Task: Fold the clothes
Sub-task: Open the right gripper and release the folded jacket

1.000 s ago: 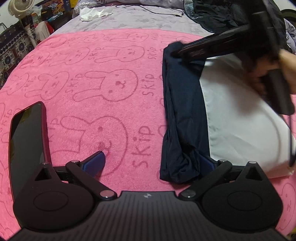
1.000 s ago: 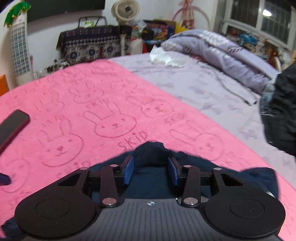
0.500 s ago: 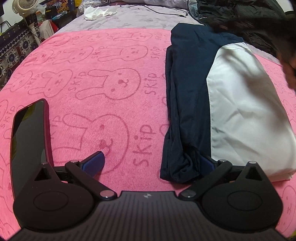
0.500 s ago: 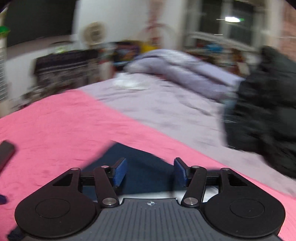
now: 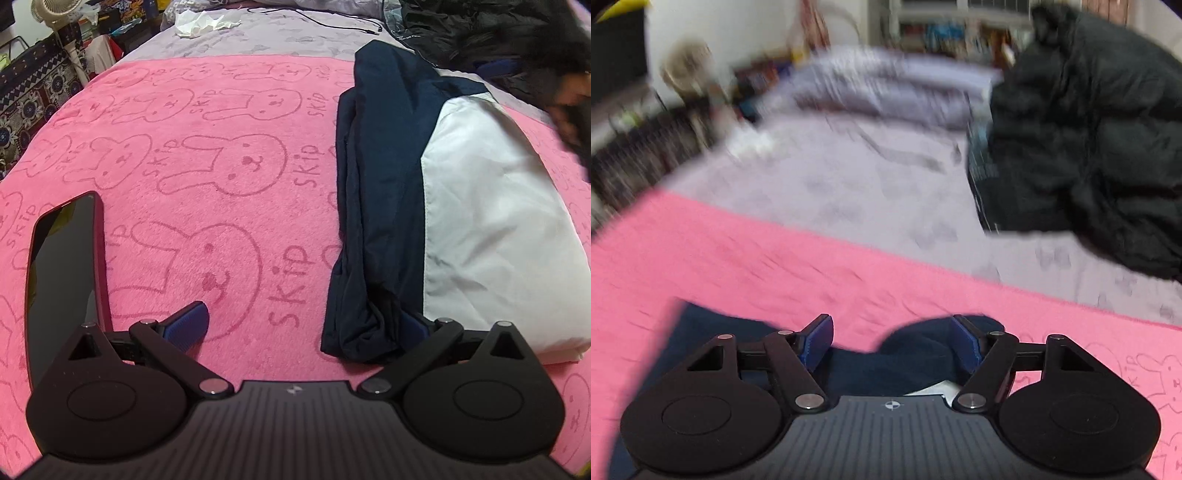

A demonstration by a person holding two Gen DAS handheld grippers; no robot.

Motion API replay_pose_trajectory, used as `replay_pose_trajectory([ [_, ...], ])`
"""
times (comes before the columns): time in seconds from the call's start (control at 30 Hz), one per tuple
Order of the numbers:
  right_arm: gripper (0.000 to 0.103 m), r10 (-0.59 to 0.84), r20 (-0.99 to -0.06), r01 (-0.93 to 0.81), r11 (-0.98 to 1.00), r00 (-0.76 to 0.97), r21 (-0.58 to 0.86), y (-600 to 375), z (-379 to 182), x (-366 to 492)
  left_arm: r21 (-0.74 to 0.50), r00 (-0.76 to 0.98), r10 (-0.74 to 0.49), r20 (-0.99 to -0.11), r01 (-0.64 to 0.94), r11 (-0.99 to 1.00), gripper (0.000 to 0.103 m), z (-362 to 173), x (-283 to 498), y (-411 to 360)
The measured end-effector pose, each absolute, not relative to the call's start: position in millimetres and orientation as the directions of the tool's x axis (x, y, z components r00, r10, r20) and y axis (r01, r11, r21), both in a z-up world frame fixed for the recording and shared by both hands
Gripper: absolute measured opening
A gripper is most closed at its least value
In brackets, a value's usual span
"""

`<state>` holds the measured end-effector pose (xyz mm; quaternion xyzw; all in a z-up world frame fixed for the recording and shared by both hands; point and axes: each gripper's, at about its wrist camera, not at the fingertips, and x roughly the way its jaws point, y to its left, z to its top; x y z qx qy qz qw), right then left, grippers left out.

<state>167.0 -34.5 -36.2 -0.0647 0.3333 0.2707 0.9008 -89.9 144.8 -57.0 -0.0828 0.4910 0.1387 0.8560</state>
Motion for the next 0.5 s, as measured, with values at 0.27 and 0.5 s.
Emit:
replay_pose_trajectory([
  [0.27, 0.096, 0.447, -0.791, -0.801, 0.592, 0.418, -0.089, -35.5, -74.6, -9.0, -0.103, 0.464, 0.149, -0.873, -0.473, 0.875, 0.103, -48.9, -106.6, 166.2],
  [0.5, 0.094, 0.525, -0.800, -0.856, 0.516, 0.292, 0.027, -39.8, -60.7, -46.2, -0.095, 0.458, 0.159, -0.875, -0.483, 0.870, 0.103, -50.2, -111.6, 168.3],
])
